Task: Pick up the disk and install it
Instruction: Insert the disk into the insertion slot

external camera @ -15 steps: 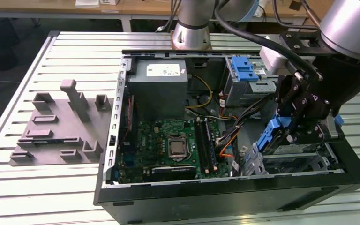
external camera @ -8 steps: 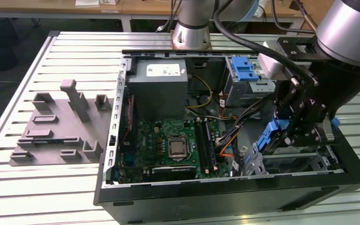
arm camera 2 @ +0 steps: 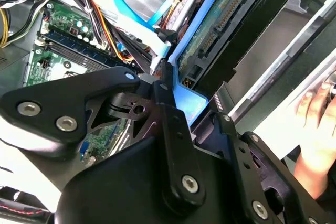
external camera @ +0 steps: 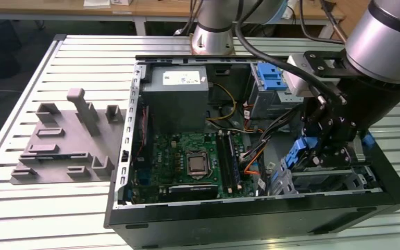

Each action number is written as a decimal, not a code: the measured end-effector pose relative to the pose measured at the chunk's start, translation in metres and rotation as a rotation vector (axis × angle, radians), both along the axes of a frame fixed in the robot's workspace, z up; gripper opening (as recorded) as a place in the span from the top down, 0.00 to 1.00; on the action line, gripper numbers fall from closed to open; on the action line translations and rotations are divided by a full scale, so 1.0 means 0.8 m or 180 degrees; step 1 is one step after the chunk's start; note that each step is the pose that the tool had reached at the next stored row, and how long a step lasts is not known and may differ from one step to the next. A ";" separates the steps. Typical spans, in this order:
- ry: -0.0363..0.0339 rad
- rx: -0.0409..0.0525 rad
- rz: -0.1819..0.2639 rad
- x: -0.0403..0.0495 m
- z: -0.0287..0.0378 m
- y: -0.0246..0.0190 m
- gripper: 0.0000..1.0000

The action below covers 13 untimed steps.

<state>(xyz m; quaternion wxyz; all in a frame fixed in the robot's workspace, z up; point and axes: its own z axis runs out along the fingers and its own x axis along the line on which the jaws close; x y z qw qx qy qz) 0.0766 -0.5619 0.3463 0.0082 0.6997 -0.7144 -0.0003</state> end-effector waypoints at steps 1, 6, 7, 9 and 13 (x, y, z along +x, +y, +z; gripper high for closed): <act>0.0000 0.0000 0.0000 0.000 -0.0013 0.0000 0.64; 0.0000 -0.0001 0.0000 0.000 -0.0068 0.0000 0.64; 0.0000 -0.0001 0.0000 0.000 -0.0068 0.0000 0.64; 0.0000 -0.0001 0.0000 0.000 -0.0068 0.0000 0.64; 0.0000 0.0000 0.0000 0.000 -0.0070 0.0000 0.64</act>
